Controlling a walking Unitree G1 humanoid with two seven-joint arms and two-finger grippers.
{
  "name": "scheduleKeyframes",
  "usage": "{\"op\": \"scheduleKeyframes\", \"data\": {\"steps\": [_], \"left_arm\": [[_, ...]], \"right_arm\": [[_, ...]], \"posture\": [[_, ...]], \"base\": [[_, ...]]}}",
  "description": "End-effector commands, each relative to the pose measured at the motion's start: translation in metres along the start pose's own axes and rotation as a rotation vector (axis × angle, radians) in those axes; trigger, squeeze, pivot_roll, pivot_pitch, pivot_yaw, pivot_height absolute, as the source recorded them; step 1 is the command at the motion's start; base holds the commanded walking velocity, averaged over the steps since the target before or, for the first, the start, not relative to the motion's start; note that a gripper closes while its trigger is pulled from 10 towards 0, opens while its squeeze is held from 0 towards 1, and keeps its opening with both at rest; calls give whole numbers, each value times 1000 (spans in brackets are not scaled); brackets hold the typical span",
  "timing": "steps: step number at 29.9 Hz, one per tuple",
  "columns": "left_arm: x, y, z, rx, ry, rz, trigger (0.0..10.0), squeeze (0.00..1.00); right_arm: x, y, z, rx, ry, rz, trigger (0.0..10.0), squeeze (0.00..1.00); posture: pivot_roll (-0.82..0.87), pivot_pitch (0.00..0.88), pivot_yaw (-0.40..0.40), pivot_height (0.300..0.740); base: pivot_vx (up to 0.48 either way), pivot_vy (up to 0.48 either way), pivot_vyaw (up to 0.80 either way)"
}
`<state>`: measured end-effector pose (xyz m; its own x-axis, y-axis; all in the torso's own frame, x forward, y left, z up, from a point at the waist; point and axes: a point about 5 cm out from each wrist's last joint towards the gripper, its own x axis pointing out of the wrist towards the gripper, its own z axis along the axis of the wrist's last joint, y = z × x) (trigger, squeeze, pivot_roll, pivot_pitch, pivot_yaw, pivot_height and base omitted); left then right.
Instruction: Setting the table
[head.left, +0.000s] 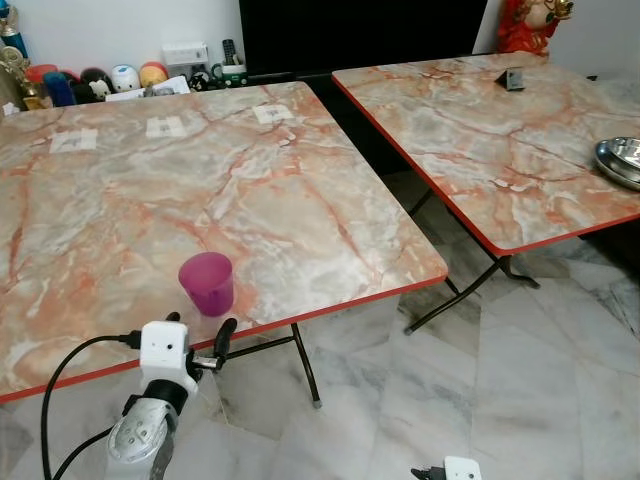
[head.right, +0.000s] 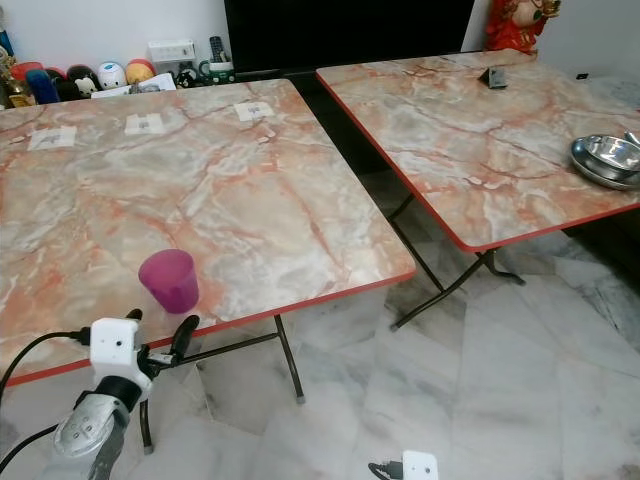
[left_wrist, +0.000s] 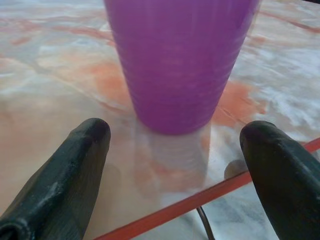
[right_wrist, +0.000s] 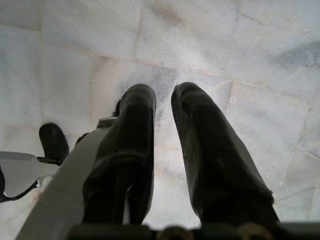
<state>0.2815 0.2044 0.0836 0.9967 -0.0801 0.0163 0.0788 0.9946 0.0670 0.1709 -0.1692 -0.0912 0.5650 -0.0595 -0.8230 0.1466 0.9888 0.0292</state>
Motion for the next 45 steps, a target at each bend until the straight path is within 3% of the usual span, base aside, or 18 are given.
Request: {"op": "scheduleKeyframes", "data": {"steps": [1,8,19,25,31,45], "left_arm": [[1,-4,-3,23,14,-18,10000,0],[11,-8,-6,25,26,-18,10000,0],[32,-15,-3,25,12,-13,10000,0],[38,-15,-1,21,9,-6,10000,0],[41,-12,-2,17,12,18,10000,0],[54,-18,4,-3,-10,37,10000,0]], "right_arm": [[-1,-4,-5,7,9,-10,10000,0],[-2,-11,-6,8,13,-22,10000,0],[2,7,7,9,0,-6,10000,0],[4,8,16,10,-10,-6,10000,0],[-1,-7,-4,13,11,-21,10000,0],[-3,-6,-11,8,21,-21,10000,0]], "posture": [[65,102,-20,740],[57,104,-17,740],[49,104,-13,740],[47,106,-12,740],[45,106,-10,740],[41,100,-12,740]], "base": [[0,0,0],[0,0,0],[0,0,0],[0,0,0],[0,0,0],[0,0,0]]}}
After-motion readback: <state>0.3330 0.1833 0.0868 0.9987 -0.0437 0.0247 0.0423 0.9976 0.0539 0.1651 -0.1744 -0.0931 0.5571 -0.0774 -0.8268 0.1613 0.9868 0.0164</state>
